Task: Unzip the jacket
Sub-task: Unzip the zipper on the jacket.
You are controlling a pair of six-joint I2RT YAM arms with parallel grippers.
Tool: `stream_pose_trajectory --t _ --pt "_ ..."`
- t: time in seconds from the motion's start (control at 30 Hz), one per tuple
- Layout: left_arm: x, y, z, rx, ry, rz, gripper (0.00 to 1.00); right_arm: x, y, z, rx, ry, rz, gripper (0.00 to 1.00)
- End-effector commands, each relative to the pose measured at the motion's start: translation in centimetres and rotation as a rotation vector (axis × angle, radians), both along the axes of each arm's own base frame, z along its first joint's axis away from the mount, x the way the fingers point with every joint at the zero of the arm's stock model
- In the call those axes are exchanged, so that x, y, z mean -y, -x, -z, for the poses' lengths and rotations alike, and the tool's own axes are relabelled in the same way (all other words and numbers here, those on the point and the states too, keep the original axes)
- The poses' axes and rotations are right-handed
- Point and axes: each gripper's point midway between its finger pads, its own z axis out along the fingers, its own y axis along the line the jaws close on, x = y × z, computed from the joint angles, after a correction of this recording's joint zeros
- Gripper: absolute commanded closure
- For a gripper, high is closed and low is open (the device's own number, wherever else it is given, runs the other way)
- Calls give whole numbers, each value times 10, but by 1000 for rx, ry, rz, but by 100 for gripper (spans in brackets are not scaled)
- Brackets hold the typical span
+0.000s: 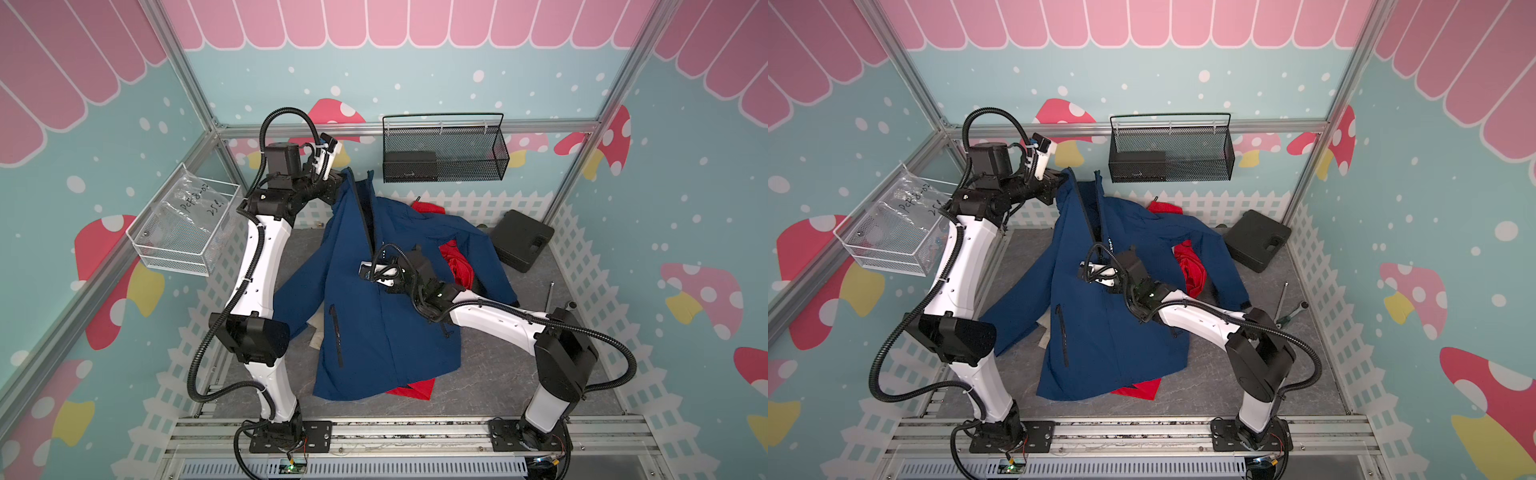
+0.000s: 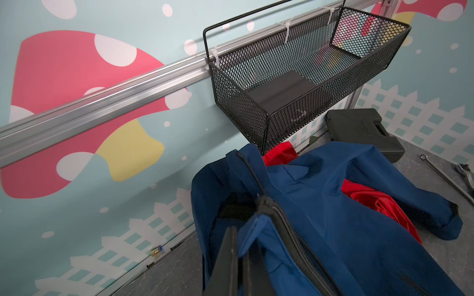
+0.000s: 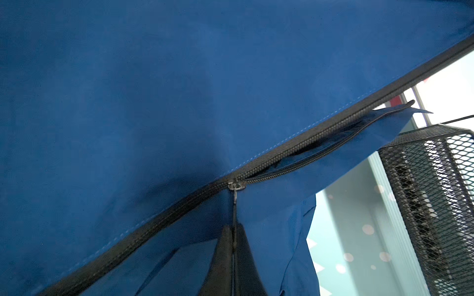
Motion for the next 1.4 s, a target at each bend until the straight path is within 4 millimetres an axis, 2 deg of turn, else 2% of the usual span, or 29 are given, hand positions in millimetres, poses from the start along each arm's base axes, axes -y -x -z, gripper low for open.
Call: stream_pose_trajectory --t 0.0,0.83,1.37 --pt "-7 -5 -49 167 19 -35 100 0 19 20 -82 57 -45 100" --pt "-7 -11 -52 180 36 -43 100 17 53 29 -123 104 -53 100" --pt "-4 -15 -48 174 45 -29 100 29 84 63 -214 177 -38 100"
